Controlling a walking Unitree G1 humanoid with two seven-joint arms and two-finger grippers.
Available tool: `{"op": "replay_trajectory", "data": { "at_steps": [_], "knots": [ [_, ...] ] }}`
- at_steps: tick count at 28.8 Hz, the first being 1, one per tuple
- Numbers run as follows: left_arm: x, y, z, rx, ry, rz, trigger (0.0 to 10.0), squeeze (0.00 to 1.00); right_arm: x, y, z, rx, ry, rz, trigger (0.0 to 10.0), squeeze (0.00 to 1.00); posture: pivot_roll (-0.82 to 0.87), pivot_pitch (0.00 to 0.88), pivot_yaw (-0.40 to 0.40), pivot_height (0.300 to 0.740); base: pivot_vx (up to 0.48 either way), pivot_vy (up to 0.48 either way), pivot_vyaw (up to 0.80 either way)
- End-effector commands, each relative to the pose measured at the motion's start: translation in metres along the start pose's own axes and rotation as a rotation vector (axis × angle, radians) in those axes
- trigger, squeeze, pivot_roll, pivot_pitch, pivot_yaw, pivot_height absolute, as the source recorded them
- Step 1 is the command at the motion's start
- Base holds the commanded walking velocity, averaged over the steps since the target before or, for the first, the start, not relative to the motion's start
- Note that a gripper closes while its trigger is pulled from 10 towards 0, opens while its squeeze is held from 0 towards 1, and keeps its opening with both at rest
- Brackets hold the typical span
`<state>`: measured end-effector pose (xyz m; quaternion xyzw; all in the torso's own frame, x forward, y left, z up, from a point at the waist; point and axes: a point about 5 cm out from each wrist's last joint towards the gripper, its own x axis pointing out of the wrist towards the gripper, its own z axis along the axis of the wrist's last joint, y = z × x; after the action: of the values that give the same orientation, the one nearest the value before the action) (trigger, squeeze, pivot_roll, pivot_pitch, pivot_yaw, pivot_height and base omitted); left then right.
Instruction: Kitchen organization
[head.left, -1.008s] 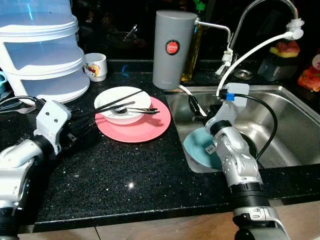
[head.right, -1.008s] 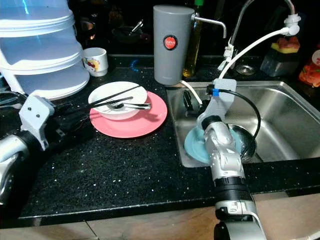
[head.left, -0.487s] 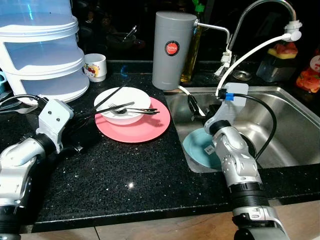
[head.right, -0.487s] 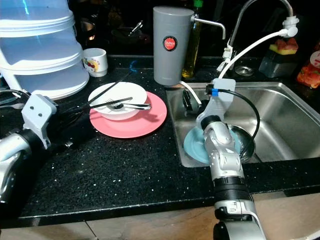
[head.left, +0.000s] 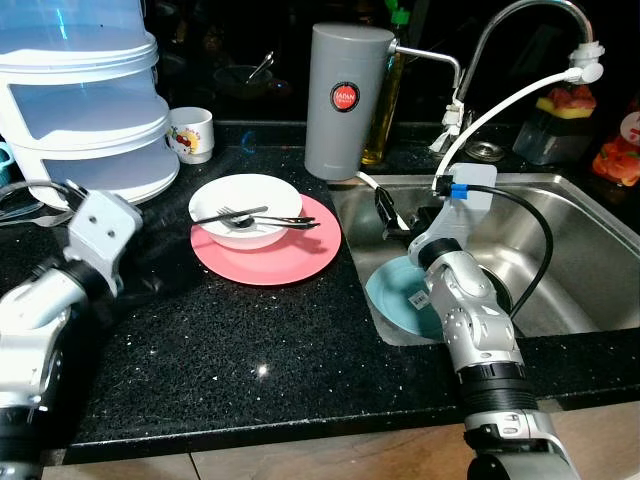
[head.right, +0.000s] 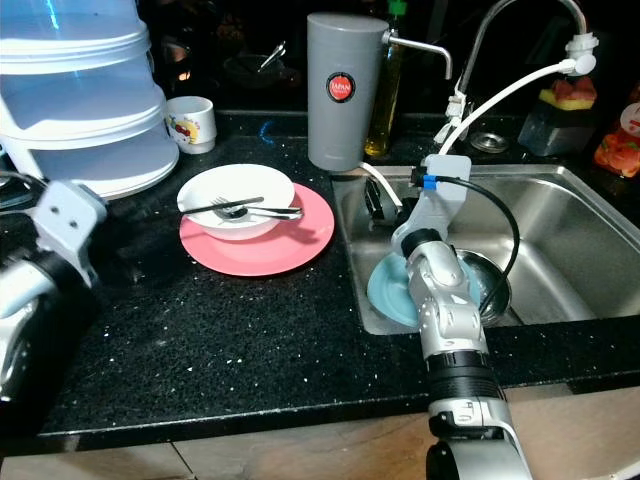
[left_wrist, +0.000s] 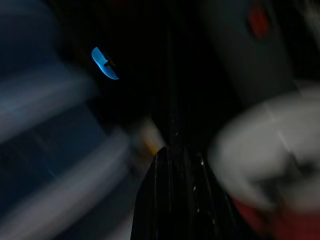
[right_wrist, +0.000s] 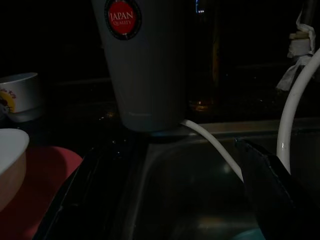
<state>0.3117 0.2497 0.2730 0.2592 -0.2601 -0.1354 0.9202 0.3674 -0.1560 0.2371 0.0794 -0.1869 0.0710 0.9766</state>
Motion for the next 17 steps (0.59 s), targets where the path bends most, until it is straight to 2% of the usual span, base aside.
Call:
{"op": "replay_trajectory", "data": {
  "at_steps": [1,2,3,5,7,9,10,13,14,15,16,17],
  "knots": [
    [0.009,0.000,0.025,-0.026,-0.139,0.053,0.0,0.00,0.001,-0.003,0.002,0.014,-0.010,-0.011,10.0,0.00,-0.01,0.054,-0.055,0.740,0.000,0.000,0.00],
    [0.009,0.000,0.025,-0.026,-0.139,0.053,0.0,0.00,0.001,-0.003,0.002,0.014,-0.010,-0.011,10.0,0.00,-0.01,0.054,-0.055,0.740,0.000,0.000,0.00],
    [0.014,-0.004,0.034,-0.061,-0.183,0.051,0.0,0.00,0.001,-0.003,0.002,0.017,-0.011,-0.013,10.0,0.00,-0.01,0.054,-0.055,0.740,0.000,0.000,0.00],
    [0.025,-0.025,0.053,-0.199,-0.273,0.001,0.0,0.00,0.001,-0.004,0.003,0.034,-0.018,-0.026,10.0,0.00,-0.01,0.054,-0.055,0.740,0.000,0.000,0.00],
    [0.025,-0.025,0.053,-0.199,-0.273,0.001,0.0,0.00,0.001,-0.004,0.003,0.034,-0.018,-0.026,10.0,0.00,-0.01,0.054,-0.055,0.740,0.000,0.000,0.00],
    [0.034,-0.050,0.068,-0.370,-0.335,-0.090,0.0,0.00,0.002,-0.005,0.006,0.066,-0.029,-0.045,10.0,0.00,-0.01,0.055,-0.050,0.740,0.000,0.000,0.00],
    [0.036,-0.059,0.072,-0.427,-0.351,-0.125,0.0,0.00,0.003,-0.005,0.008,0.078,-0.034,-0.050,10.0,0.00,-0.02,0.054,-0.047,0.740,0.000,0.000,0.00],
    [0.038,-0.079,0.075,-0.534,-0.356,-0.190,0.0,0.00,0.004,-0.009,0.013,0.142,-0.048,-0.080,10.0,0.00,-0.02,0.054,-0.045,0.740,0.000,0.000,0.00],
    [0.038,-0.084,0.074,-0.585,-0.344,-0.208,0.0,0.00,0.005,-0.010,0.014,0.192,-0.054,-0.094,10.0,0.00,-0.02,0.054,-0.045,0.740,0.000,0.000,0.00],
    [0.035,-0.095,0.072,-0.672,-0.310,-0.257,0.0,0.00,0.005,-0.014,0.017,0.309,-0.069,-0.118,10.0,1.00,-0.02,0.053,-0.039,0.740,0.000,0.000,0.00],
    [0.035,-0.095,0.072,-0.672,-0.310,-0.257,0.0,0.00,0.005,-0.014,0.017,0.309,-0.069,-0.118,10.0,1.00,-0.02,0.053,-0.039,0.740,0.000,0.000,0.00],
    [0.034,-0.099,0.071,-0.700,-0.296,-0.277,0.0,0.00,0.005,-0.016,0.018,0.351,-0.074,-0.126,10.0,1.00,-0.02,0.053,-0.039,0.740,0.000,0.000,0.00]
  ]
}}
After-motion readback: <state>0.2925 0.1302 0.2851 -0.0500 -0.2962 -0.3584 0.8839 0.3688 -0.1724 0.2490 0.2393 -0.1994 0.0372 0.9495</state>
